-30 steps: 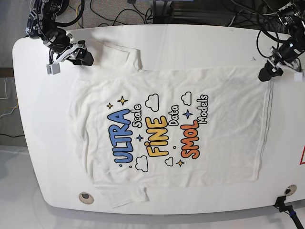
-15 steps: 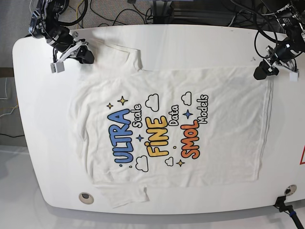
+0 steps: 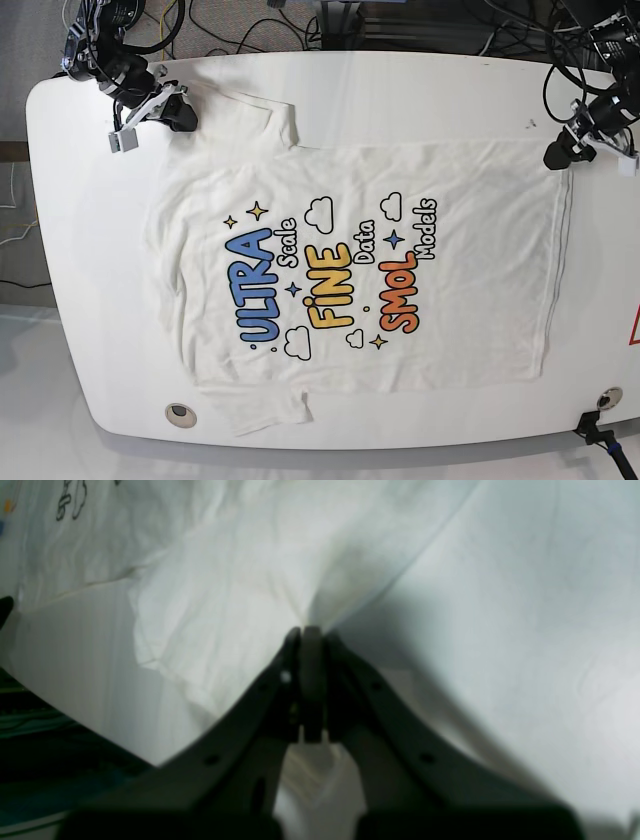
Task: Fold the T-shirt properly
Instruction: 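Close both grippers on the shirt's shoulder edges beside the collar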
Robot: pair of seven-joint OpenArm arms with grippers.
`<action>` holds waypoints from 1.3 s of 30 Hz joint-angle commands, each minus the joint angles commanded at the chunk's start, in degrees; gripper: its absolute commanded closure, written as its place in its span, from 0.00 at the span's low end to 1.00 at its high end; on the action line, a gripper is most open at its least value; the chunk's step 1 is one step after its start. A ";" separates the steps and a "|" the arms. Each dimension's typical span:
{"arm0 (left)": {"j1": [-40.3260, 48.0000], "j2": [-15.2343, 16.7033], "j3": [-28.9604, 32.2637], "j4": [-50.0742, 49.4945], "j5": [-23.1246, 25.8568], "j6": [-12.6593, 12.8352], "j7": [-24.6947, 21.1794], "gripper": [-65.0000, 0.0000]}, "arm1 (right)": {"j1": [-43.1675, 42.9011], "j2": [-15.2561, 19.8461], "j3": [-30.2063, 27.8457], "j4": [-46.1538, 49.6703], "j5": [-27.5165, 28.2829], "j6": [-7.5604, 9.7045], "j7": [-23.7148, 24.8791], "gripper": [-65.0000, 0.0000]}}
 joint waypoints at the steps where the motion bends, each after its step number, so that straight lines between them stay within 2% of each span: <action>1: -0.01 -0.01 0.03 0.05 0.16 -0.13 -0.35 0.60 | 0.06 0.06 -0.08 0.07 -0.06 -0.05 0.03 1.00; 2: -0.01 0.19 0.10 0.03 0.20 0.02 -0.19 0.61 | 0.03 0.04 -0.20 0.07 0.01 -0.04 0.01 1.00; 3: 0.25 0.05 -0.02 -0.11 1.01 0.34 0.26 0.58 | 0.61 0.10 0.09 -0.27 1.37 0.73 1.59 1.00; 7: -0.24 -0.23 0.22 -2.19 2.28 0.19 -1.25 0.59 | 0.57 -0.07 0.03 -0.11 1.06 0.66 1.53 1.00; 13: -1.40 -0.96 0.12 -7.48 1.56 -0.17 -1.49 0.58 | 0.58 -0.02 0.02 -0.25 1.47 0.68 1.62 1.00; 20: -2.14 -1.32 0.46 -9.55 1.39 -0.42 -0.92 0.58 | 0.60 0.01 -0.14 -0.21 1.30 0.59 1.56 1.00; 32: -2.72 -1.90 4.00 -12.26 2.09 -0.41 -2.43 0.58 | 0.96 -0.17 -0.27 -0.18 1.03 0.53 1.69 1.00; 33: -2.87 -1.81 2.80 -11.56 -1.19 -0.83 -2.76 0.59 | 1.09 -0.14 0.30 -0.39 1.69 1.88 1.47 1.00; 39: -3.35 -1.51 2.96 -10.30 1.20 -0.86 -3.16 0.60 | 1.28 -0.22 0.47 -0.53 1.76 2.63 1.65 1.00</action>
